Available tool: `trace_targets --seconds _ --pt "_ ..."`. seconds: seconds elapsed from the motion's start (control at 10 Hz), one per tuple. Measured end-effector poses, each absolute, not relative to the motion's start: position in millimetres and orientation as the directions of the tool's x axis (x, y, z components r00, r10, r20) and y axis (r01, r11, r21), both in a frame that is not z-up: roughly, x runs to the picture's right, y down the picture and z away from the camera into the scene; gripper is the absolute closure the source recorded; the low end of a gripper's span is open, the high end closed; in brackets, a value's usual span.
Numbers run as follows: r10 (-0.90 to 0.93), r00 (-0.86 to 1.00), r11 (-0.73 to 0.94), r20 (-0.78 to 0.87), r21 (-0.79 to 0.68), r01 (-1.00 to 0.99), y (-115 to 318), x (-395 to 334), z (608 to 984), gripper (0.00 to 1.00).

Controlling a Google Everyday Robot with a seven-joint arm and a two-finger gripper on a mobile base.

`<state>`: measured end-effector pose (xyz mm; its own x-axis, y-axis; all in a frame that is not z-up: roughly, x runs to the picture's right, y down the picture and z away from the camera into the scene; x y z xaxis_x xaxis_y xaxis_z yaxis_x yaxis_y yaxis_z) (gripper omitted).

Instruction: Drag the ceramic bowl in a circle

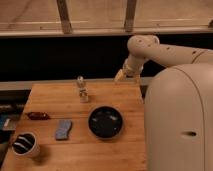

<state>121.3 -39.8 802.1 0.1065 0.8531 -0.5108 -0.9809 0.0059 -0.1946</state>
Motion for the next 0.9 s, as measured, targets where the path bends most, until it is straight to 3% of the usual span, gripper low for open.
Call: trace_targets --seconds 0.9 --pt "0.853 0.106 0.006 -0.511 -0.195 -0.981 -39.8 121.3 802.1 0.33"
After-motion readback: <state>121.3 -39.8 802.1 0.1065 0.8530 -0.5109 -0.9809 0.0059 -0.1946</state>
